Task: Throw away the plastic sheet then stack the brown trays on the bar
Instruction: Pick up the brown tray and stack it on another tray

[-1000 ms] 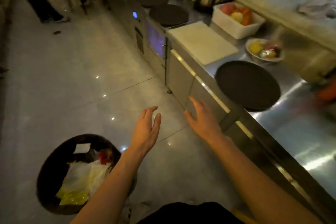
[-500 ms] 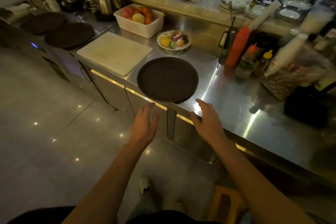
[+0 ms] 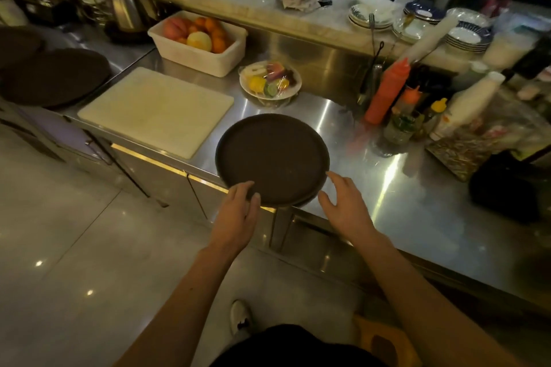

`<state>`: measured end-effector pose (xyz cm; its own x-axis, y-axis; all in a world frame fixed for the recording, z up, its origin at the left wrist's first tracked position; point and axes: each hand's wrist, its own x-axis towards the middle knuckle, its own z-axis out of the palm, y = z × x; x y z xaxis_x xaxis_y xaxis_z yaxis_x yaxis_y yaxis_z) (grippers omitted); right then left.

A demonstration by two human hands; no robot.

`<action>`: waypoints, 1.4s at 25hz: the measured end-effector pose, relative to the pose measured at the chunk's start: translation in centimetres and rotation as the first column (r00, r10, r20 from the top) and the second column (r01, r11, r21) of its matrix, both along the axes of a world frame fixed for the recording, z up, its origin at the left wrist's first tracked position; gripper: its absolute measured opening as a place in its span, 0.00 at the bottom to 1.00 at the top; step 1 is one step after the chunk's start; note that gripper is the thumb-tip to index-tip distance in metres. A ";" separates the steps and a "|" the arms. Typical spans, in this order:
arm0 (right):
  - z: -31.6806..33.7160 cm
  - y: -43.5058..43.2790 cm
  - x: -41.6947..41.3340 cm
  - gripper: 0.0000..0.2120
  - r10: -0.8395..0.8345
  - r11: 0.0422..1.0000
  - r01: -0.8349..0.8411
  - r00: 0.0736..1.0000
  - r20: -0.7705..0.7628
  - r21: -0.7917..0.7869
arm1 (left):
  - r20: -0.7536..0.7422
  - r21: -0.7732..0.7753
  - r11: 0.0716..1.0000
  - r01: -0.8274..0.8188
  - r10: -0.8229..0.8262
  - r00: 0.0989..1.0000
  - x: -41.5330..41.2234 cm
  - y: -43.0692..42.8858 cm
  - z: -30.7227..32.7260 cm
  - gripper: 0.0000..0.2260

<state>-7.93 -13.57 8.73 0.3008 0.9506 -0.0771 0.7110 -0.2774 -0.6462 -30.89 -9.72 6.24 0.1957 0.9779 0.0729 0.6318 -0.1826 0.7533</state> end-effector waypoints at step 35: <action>-10.1 17.7 9.5 0.19 -0.226 0.907 0.094 0.931 -0.286 -0.410 | -0.263 -0.550 0.625 -0.553 0.499 0.826 1.9 19.3 -4.1 0.26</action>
